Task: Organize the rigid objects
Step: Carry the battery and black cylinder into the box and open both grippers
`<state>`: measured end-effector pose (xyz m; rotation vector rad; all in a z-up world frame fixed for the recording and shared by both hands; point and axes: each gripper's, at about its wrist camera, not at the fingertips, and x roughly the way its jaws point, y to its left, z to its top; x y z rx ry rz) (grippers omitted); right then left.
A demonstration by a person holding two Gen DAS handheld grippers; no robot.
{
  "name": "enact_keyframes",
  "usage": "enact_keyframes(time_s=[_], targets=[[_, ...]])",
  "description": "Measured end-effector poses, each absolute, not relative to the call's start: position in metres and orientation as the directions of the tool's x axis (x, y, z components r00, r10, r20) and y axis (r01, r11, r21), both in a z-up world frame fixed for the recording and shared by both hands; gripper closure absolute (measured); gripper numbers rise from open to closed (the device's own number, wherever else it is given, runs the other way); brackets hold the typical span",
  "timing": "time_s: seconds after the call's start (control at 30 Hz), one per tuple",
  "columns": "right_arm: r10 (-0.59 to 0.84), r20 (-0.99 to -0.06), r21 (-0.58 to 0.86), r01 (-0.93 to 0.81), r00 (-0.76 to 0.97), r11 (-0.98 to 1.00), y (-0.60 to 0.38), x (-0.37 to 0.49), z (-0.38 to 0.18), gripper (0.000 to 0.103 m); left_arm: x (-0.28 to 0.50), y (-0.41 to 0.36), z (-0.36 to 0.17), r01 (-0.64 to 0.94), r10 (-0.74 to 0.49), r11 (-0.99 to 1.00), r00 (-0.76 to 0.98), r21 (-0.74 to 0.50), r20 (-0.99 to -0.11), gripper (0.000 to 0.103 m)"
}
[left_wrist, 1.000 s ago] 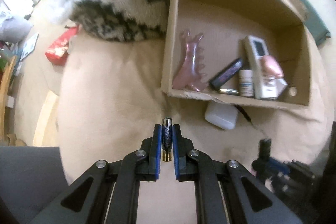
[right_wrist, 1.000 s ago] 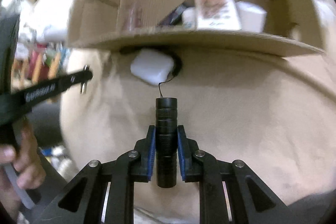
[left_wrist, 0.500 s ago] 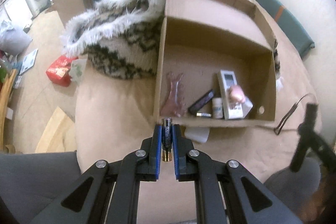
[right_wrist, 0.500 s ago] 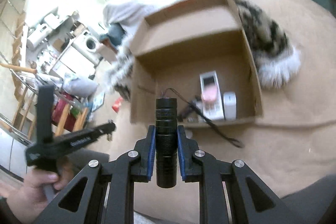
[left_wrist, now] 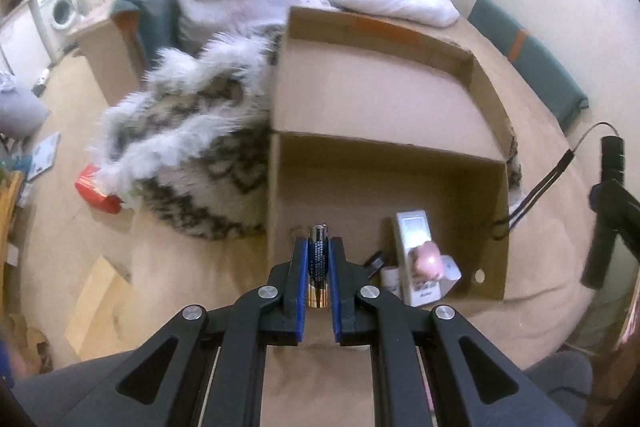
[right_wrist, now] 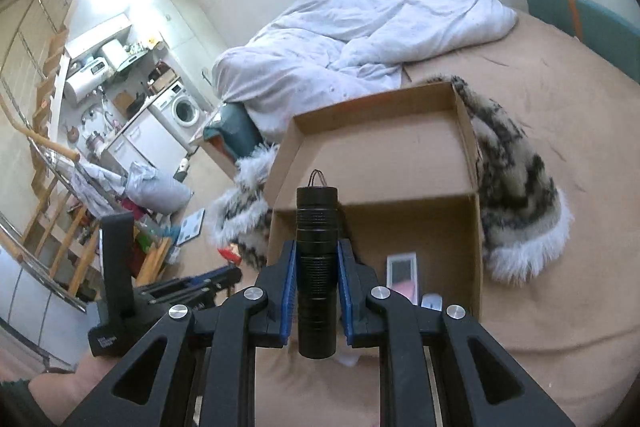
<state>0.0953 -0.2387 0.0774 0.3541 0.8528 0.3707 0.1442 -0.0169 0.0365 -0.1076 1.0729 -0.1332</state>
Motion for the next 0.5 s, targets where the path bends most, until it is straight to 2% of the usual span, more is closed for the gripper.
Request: enact_keyframes(time_s=[0.4,0.5], targets=[[0.399,-0.766,0.432,-0.056,0.503,0.9,-0.256,0.145,-0.037,0.083,0.178,-0.057,-0.046,0.125,-0.148,0.986,0.378,-0.107,-0.914,0.094],[0.384,-0.805,0.431,0.003,0.452,0.902,-0.263,0.147,-0.067,0.083,0.179,-0.06,-0.062,0.122,-0.102,0.991,0.37,-0.061,-0.924,0.094]])
